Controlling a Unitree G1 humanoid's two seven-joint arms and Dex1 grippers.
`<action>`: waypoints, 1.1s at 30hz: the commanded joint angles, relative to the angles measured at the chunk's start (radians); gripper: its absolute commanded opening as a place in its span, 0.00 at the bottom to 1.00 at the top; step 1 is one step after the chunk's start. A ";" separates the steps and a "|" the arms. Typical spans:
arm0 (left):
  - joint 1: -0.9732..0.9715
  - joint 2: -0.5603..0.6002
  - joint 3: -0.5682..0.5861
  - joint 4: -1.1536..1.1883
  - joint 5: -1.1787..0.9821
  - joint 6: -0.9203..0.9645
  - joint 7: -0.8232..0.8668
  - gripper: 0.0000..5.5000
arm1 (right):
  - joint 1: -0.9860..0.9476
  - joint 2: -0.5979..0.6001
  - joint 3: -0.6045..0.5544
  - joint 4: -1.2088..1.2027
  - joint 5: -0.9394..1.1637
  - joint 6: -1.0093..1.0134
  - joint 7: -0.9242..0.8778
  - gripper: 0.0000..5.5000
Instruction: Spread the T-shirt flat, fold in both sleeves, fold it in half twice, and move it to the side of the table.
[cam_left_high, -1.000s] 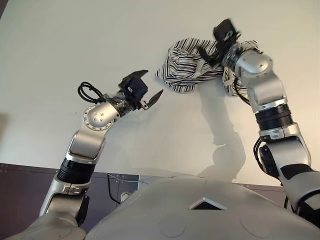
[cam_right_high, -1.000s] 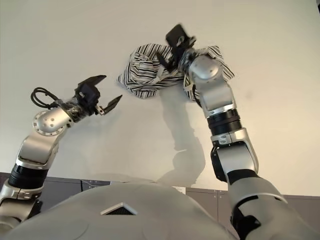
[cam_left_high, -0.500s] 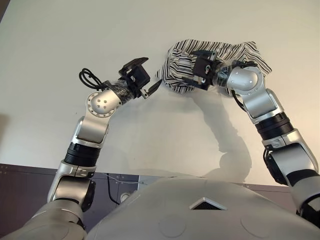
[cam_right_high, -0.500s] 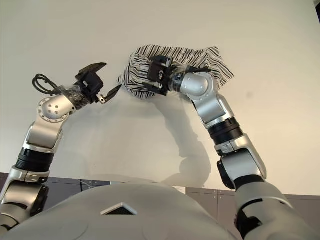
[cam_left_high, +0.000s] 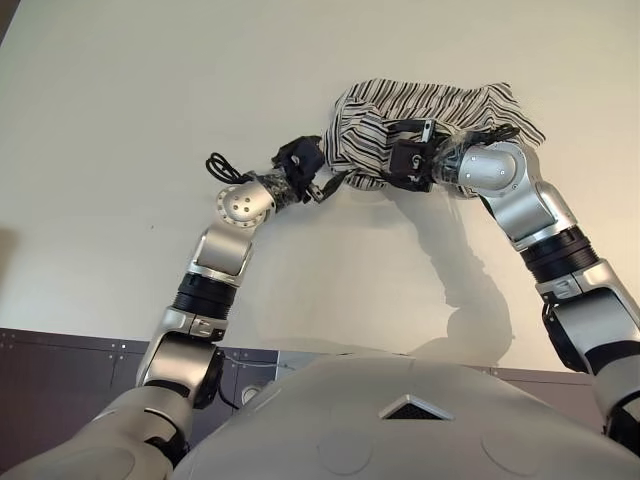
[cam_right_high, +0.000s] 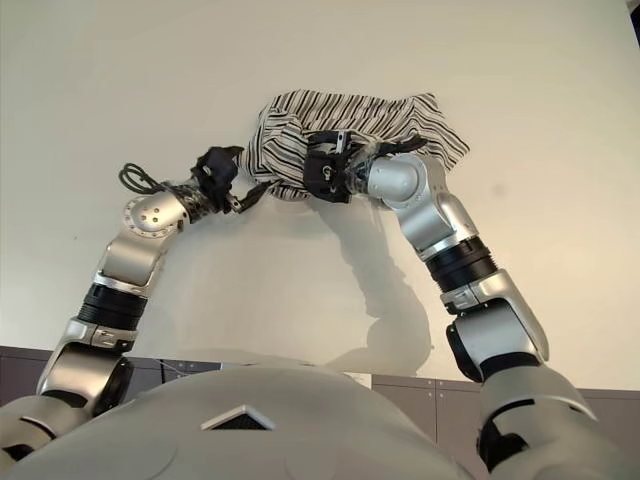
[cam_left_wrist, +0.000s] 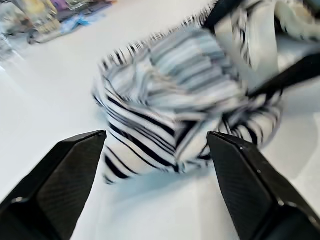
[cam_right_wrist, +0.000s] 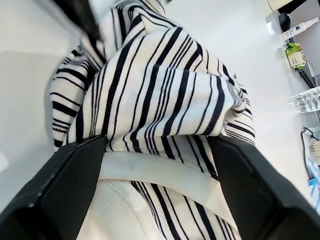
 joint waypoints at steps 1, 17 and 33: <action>-0.053 0.006 -0.018 0.140 0.059 0.007 0.010 0.68 | -0.022 0.004 0.006 0.020 -0.012 0.017 0.026 0.68; 0.040 0.130 0.113 0.097 0.135 -0.071 0.239 0.68 | 0.247 -0.338 -0.181 -0.529 0.486 0.298 0.543 0.68; 0.303 0.171 0.077 -0.671 -0.186 0.412 0.028 0.68 | 0.281 -0.365 -0.213 -0.070 0.086 -0.035 0.069 0.68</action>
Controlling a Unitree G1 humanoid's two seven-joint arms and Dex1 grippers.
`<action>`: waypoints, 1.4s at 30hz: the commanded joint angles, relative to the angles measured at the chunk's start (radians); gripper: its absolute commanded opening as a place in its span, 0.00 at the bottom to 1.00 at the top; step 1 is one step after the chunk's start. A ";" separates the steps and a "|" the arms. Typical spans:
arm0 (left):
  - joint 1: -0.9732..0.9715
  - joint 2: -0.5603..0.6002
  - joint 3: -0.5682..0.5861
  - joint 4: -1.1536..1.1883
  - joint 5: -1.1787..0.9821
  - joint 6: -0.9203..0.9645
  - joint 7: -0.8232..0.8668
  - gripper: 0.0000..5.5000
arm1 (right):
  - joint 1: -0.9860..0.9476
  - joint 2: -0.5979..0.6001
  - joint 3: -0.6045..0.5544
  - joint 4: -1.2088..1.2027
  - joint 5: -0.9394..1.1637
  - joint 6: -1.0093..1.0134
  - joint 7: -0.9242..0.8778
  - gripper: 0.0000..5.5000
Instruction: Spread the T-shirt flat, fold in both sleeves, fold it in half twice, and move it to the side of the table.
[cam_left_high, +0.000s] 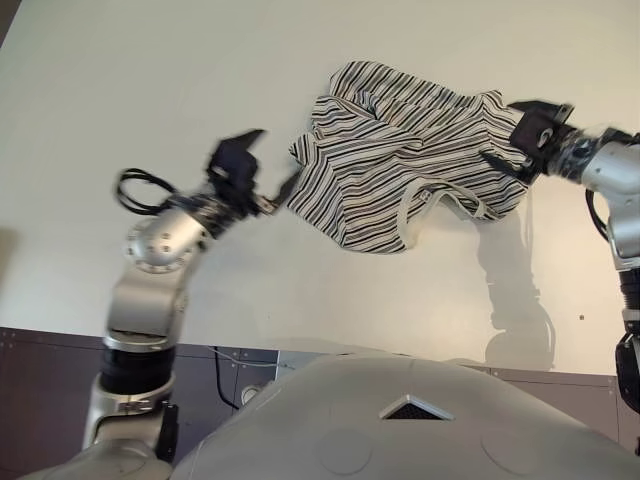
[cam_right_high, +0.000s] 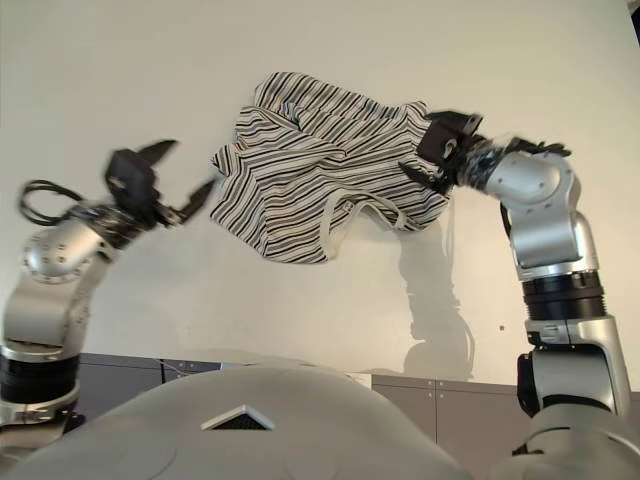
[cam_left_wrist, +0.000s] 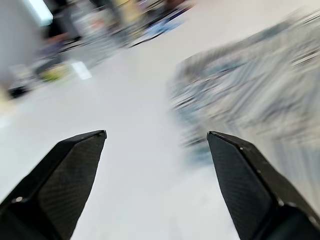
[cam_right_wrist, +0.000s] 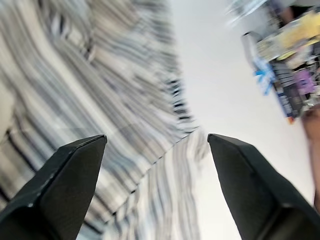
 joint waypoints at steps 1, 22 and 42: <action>-0.043 0.020 -0.184 0.083 0.109 0.096 -0.016 0.68 | 0.089 -0.058 0.096 0.018 -0.078 -0.066 0.075 0.68; 0.384 0.235 0.128 -0.049 0.262 -0.325 0.065 0.68 | 0.531 -0.137 -0.206 -0.407 -0.014 -0.284 -0.008 0.68; 0.208 0.400 -0.111 0.444 0.631 -0.889 -0.025 0.68 | 0.273 -0.116 0.039 -0.017 -0.438 -0.590 -0.274 0.68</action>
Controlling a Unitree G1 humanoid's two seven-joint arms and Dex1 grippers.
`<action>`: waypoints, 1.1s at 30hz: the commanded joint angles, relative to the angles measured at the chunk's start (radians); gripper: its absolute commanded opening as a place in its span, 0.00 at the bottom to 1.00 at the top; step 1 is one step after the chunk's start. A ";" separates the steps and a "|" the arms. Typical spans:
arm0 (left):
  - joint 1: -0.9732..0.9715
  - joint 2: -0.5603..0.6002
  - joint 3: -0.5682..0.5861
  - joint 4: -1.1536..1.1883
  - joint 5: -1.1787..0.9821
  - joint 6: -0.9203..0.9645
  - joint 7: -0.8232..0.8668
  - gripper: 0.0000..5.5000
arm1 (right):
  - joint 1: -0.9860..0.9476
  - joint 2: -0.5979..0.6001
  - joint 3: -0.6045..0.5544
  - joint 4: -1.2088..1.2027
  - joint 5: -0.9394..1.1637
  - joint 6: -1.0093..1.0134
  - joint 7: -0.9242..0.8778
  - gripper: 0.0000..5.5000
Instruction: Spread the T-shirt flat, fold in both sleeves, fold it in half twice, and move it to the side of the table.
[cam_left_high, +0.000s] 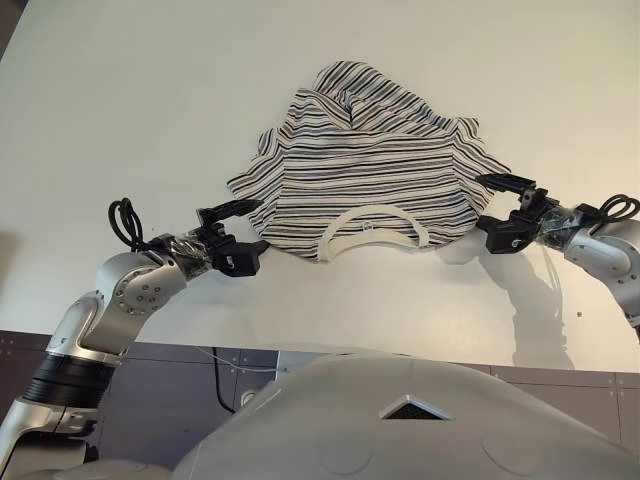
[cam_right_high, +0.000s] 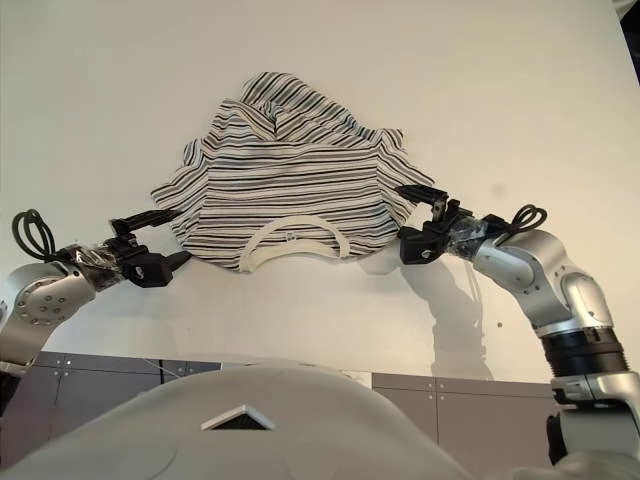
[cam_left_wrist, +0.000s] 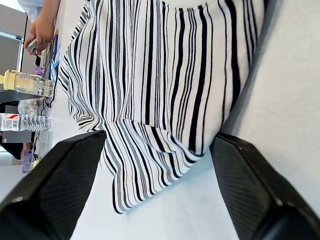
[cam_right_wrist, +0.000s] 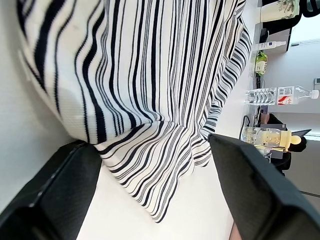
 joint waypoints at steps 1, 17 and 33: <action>0.030 0.001 -0.051 0.080 0.066 -0.004 -0.017 0.64 | 0.009 0.011 0.041 0.032 -0.033 0.014 0.008 0.68; -0.006 -0.050 -0.110 0.111 0.114 0.009 0.025 0.11 | 0.035 0.010 0.087 0.050 0.013 -0.019 0.013 0.26; -0.329 -0.345 0.186 -0.095 -0.664 0.546 0.078 0.02 | -0.243 0.331 -0.160 -0.133 0.904 0.713 0.023 0.02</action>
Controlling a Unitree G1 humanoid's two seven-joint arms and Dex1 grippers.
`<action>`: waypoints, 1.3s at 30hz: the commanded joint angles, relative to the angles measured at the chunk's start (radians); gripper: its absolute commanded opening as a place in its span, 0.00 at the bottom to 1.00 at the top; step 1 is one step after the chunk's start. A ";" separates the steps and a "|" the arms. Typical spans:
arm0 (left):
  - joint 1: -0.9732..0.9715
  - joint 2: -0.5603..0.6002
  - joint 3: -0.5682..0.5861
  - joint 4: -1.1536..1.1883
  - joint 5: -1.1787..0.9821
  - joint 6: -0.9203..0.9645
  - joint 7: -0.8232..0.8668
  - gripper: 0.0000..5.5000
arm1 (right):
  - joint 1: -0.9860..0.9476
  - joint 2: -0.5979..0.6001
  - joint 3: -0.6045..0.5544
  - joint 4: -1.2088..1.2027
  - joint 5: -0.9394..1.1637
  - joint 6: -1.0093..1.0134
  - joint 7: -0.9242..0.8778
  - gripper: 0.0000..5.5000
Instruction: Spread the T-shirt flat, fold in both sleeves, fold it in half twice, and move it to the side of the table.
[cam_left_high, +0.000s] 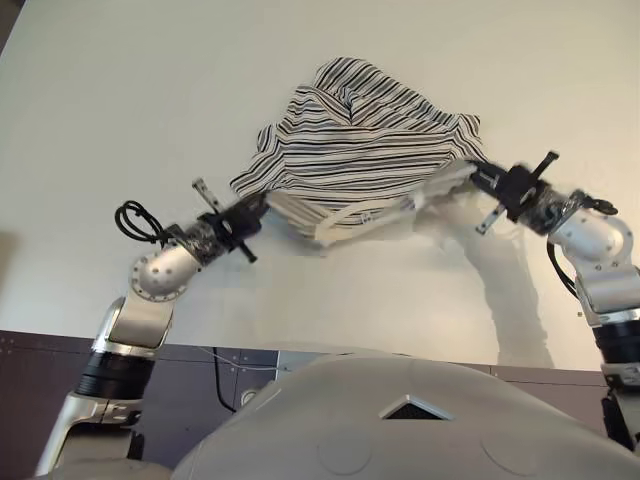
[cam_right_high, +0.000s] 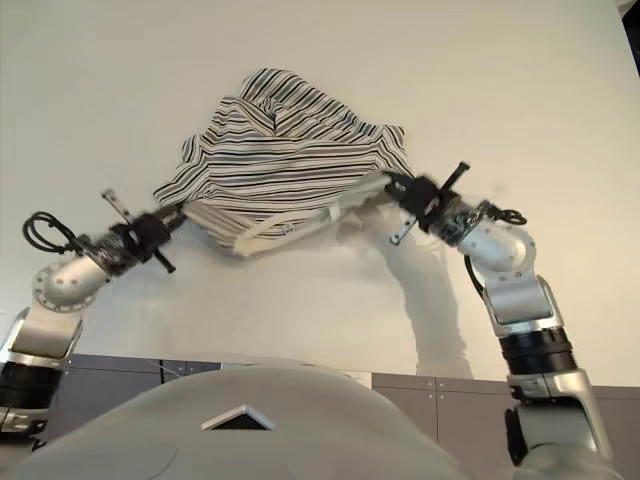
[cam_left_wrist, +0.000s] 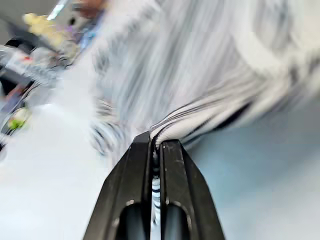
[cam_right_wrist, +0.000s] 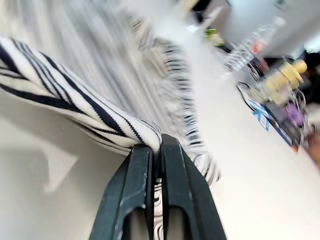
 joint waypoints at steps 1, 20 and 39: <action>-0.325 -0.119 0.132 0.000 -0.227 0.313 0.098 0.02 | -0.293 0.151 -0.109 0.041 0.170 0.294 -0.122 0.02; -1.332 -0.229 0.097 0.990 0.197 -0.203 0.481 0.02 | -1.178 0.455 -0.154 0.847 -0.349 -0.351 -0.990 0.02; -1.150 -0.206 0.107 0.843 0.192 -0.292 0.430 0.02 | -1.054 0.416 -0.141 0.800 -0.446 -0.392 -1.027 0.02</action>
